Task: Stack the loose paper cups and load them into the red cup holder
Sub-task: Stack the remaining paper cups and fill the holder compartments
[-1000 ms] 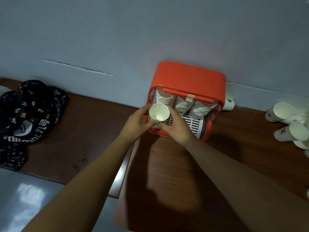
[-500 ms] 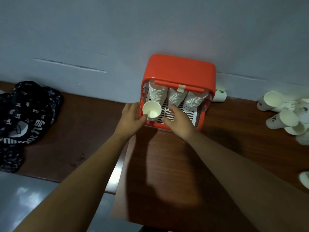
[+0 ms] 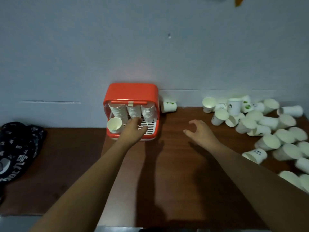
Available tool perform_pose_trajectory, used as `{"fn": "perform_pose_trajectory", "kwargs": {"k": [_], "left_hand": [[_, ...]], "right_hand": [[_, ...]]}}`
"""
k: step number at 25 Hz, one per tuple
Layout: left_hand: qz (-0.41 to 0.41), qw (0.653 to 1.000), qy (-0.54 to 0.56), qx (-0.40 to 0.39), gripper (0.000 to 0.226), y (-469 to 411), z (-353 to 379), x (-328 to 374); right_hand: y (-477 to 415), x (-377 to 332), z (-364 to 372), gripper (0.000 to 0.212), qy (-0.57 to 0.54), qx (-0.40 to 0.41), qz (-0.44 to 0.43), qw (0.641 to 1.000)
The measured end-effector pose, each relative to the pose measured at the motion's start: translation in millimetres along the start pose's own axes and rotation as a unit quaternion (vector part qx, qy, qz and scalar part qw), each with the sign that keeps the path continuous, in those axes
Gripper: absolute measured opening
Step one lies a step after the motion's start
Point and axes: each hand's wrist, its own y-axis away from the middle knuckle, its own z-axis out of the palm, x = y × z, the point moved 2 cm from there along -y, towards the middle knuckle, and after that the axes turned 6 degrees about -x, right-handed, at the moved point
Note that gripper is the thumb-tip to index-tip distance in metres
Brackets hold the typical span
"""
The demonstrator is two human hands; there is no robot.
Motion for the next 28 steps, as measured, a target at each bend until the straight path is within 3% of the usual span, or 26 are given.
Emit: {"fn": "perform_pose_trajectory", "kwargs": {"k": [7, 14, 17, 21, 24, 28], "left_hand": [[0.038, 0.997, -0.037, -0.053, 0.038, 7, 145, 158], [0.116, 0.976, -0.075, -0.170, 0.032, 14, 317, 290], [0.118, 0.962, -0.104, -0.225, 0.040, 6, 380, 304], [0.073, 0.956, -0.170, -0.226, 0.052, -5, 430, 289], [0.023, 0.957, -0.199, -0.210, 0.060, -15, 443, 269], [0.001, 0.945, -0.226, -0.237, 0.072, -24, 457, 248]], "right_hand": [[83, 161, -140, 0.058, 0.008, 0.071, 0.023, 0.997], [164, 327, -223, 0.051, -0.018, 0.116, 0.148, 0.982], [184, 369, -219, 0.037, -0.024, 0.124, 0.165, 0.978], [197, 382, -180, 0.065, -0.004, 0.094, 0.151, 0.984], [184, 374, -152, 0.062, 0.102, 0.098, 0.072, 0.987], [162, 375, -140, 0.058, 0.146, 0.114, 0.055, 0.981]]}}
